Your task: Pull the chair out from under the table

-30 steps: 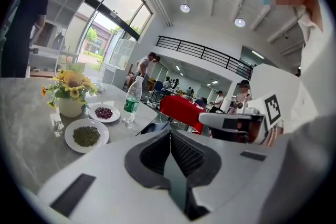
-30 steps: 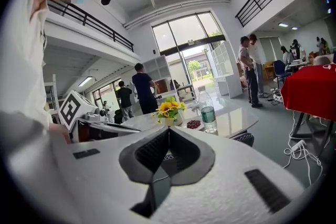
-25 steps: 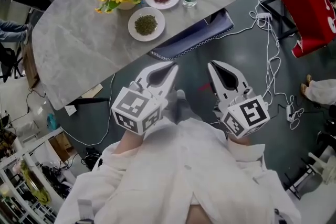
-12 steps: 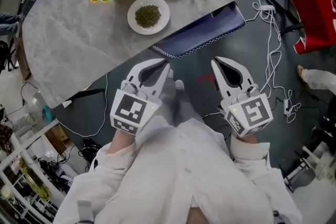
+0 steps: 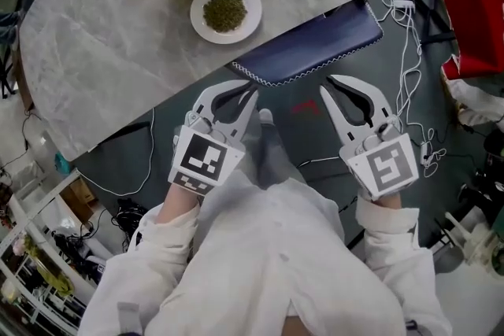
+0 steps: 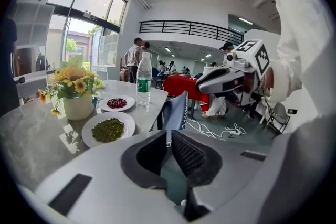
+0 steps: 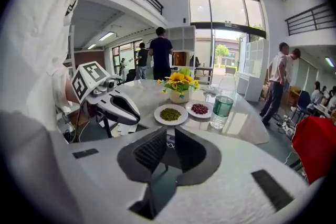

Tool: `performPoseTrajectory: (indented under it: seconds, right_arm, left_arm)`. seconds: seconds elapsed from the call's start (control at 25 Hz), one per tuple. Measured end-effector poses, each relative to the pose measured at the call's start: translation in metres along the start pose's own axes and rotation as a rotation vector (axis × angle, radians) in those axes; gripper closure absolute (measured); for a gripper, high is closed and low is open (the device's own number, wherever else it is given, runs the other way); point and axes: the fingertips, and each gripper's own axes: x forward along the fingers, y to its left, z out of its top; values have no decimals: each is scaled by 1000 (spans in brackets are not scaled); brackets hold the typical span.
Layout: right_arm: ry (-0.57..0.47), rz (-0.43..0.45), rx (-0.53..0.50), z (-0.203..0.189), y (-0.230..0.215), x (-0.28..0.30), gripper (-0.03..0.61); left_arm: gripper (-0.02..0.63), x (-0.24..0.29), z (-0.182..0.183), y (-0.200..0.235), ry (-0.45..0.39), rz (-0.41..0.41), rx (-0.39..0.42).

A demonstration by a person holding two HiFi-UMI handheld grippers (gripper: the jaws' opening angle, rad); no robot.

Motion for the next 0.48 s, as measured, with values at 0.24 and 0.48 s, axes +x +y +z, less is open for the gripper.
performPoseTrajectory:
  seconds: [0.24, 0.48]
  right_arm:
    - [83, 62, -187, -11, 4, 14, 548]
    - [177, 118, -432, -25, 8, 22, 434]
  left_arm:
    - [594, 7, -12, 12, 33, -6, 9]
    - [560, 10, -19, 17, 43, -24, 28]
